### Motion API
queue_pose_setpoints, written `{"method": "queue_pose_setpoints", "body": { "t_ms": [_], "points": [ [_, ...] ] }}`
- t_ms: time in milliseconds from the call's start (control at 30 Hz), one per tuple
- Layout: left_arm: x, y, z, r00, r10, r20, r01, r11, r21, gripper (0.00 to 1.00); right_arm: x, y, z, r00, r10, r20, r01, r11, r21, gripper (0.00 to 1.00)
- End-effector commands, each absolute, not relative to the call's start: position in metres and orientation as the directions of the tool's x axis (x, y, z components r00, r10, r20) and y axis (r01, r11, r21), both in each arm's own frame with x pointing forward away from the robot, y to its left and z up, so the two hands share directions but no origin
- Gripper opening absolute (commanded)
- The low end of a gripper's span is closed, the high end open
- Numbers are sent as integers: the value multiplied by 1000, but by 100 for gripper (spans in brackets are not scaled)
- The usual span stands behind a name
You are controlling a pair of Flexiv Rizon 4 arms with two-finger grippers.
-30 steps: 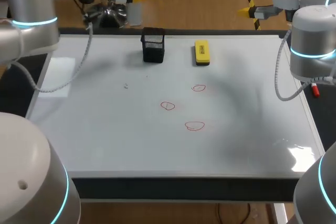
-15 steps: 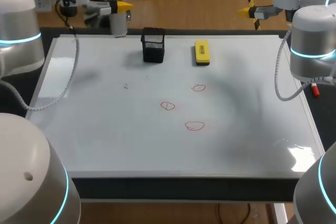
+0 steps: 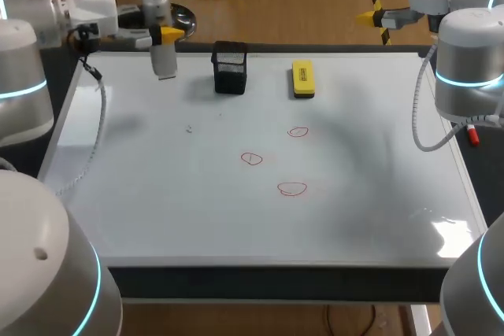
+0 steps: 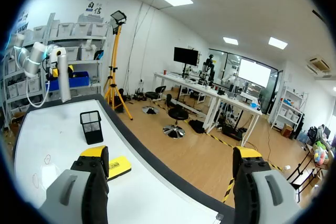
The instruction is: Pick up the inspection probe, press it on each red-marked spot on the whiteboard one by one, put down the probe, pick up the eraser, and wipe off all the red marks.
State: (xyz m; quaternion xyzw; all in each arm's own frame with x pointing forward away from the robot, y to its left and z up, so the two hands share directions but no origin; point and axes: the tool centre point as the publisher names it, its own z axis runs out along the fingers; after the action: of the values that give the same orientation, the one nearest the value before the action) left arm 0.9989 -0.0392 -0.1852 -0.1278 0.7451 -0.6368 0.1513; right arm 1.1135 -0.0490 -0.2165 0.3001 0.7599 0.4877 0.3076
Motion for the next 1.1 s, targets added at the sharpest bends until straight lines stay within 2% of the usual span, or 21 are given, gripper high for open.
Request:
{"method": "queue_pose_setpoints", "body": {
  "t_ms": [33,1100],
  "points": [
    [990,-34,-193,-916,-396,-63,4,147,-989,0,1114,-49,-216,-632,755,-174,157,345,925,100],
    [981,-32,-240,-944,-329,0,-38,109,-993,0,1114,-49,-216,-632,755,-174,157,345,925,100]
  ]
}}
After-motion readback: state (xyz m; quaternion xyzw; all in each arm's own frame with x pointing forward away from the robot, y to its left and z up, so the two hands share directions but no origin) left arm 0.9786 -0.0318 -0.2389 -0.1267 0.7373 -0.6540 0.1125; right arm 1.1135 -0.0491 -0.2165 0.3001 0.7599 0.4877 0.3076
